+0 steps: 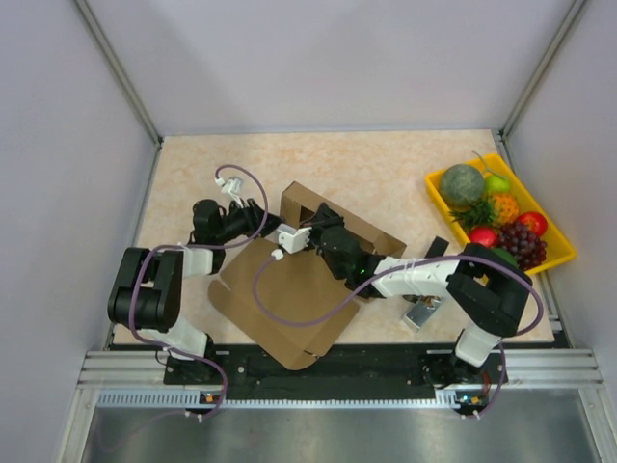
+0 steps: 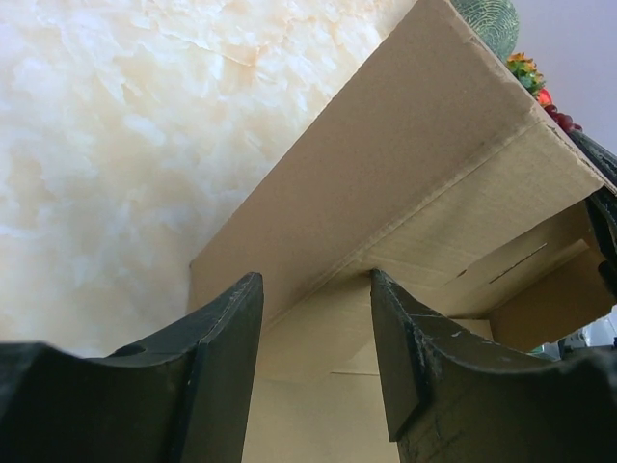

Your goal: Fold the paper box

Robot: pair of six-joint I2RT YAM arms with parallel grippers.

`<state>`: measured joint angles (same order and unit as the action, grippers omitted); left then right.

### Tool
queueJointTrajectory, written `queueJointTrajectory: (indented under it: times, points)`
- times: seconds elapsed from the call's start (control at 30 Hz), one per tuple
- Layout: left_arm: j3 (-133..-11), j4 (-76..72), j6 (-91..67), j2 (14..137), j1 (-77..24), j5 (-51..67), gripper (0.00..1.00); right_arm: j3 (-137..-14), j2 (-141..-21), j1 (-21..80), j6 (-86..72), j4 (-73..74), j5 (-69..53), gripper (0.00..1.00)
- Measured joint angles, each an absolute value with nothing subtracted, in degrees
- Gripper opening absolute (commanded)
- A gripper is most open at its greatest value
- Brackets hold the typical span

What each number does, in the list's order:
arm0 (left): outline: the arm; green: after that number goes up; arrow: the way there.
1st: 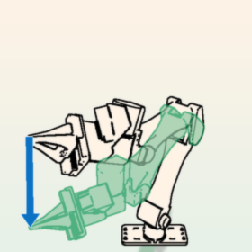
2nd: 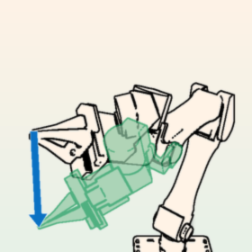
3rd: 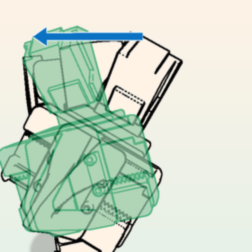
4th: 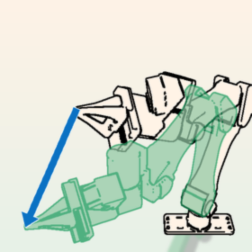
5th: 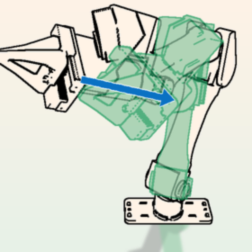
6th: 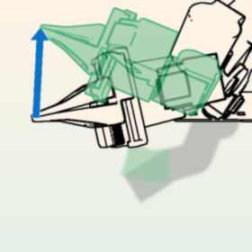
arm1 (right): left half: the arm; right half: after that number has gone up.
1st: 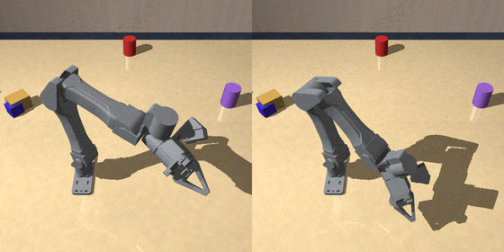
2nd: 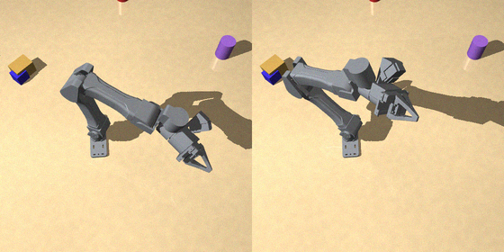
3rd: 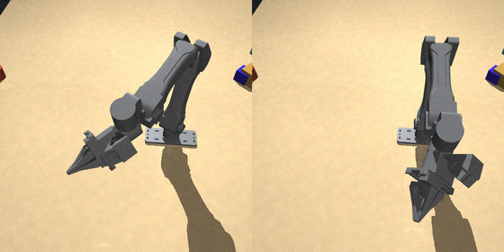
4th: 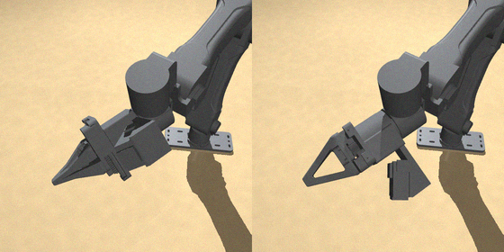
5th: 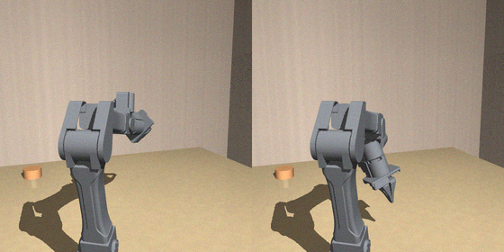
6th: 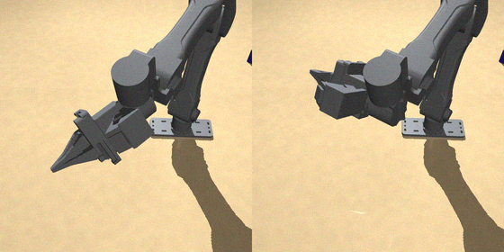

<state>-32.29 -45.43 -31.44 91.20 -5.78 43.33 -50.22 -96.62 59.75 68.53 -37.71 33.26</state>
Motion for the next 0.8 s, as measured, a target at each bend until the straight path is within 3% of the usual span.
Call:
queueJointTrajectory:
  times: [0.43,0.8]
  points:
    - [-30.7,-49.6,-36.2,91.2,-3.8,49.8,0.55,-51.2,-91.6,57.1,64.8,-27.0,23.5,0.0]
    - [-29.6,-67.5,-48.1,96.2,-1.5,51.9,0.54,-53.8,-91.7,54.5,65.6,-23.3,18.9,0.0]
